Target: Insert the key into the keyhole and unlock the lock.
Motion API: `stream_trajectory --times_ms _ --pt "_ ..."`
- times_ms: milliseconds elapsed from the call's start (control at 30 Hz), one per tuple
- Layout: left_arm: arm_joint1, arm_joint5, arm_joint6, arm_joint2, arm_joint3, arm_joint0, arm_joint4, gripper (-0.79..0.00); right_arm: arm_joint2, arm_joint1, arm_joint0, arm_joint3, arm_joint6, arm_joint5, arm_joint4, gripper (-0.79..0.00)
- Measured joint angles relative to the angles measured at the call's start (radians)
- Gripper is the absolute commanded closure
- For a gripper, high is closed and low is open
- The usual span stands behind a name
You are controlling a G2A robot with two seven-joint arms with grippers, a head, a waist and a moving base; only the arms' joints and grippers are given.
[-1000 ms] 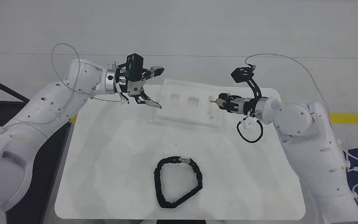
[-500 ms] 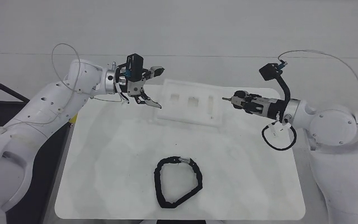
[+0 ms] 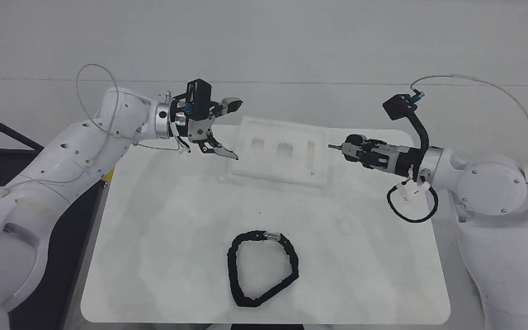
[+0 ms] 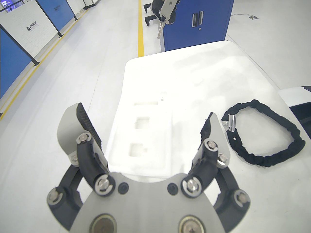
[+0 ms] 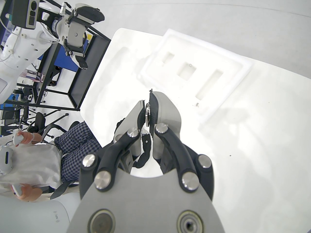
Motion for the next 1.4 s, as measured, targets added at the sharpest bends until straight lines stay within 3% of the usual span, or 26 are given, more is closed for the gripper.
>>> stream_trajectory --times_ms 400,867,1400 --pt "0.016 0.041 -0.105 -0.047 -0.206 0.178 -0.075 -0.785 0.0 0.0 0.0 0.0 0.0 0.0 0.0 0.0" --pt "0.041 0.098 -0.274 -0.069 -0.359 0.354 0.048 -0.785 0.0 0.0 0.0 0.0 0.0 0.0 0.0 0.0" --pt "0.037 0.135 -0.405 -0.095 -0.381 0.486 0.141 -0.785 0.0 0.0 0.0 0.0 0.0 0.0 0.0 0.0"
